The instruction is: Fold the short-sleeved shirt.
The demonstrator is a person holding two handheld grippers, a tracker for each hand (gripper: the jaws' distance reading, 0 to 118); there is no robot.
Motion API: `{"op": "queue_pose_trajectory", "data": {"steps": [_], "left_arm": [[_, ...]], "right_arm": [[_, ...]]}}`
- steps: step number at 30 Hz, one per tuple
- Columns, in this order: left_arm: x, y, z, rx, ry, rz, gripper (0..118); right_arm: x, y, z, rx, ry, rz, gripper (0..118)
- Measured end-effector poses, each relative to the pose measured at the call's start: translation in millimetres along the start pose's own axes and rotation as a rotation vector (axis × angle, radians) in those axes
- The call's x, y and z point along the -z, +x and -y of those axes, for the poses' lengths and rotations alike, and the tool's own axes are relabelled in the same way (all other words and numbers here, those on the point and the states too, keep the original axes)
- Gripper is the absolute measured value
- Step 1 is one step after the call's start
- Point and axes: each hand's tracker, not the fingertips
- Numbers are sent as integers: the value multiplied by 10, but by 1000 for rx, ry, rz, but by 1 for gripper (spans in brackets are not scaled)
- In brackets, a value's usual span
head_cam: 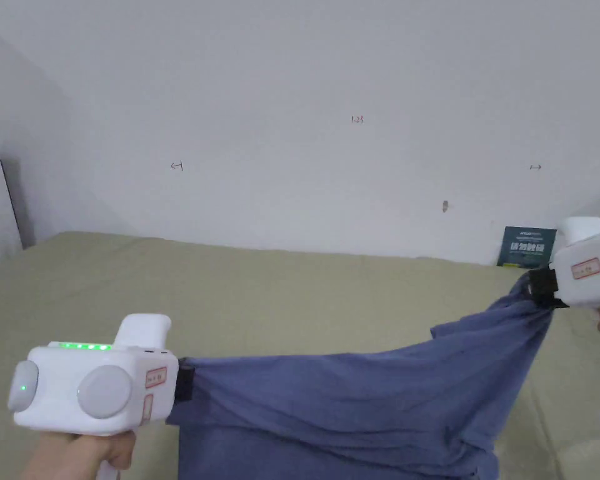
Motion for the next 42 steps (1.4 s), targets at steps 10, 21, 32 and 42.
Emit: {"op": "queue_pose_trajectory", "data": {"steps": [10, 21, 32, 42], "left_arm": [[-706, -30, -1014, 70, 186, -96, 0], [-1287, 90, -1645, 72, 313, -149, 0], [-1125, 64, -2250, 81, 355, -201, 0], [-843, 129, -2826, 56, 359, -227, 0]], "right_arm": [[-1072, 360, -159, 86, 160, 61, 4], [-1665, 235, -753, 32, 296, 111, 4], [-1727, 197, -1319, 6, 340, 154, 4], [-1452, 201, -1840, -19, 358, 192, 4]]}}
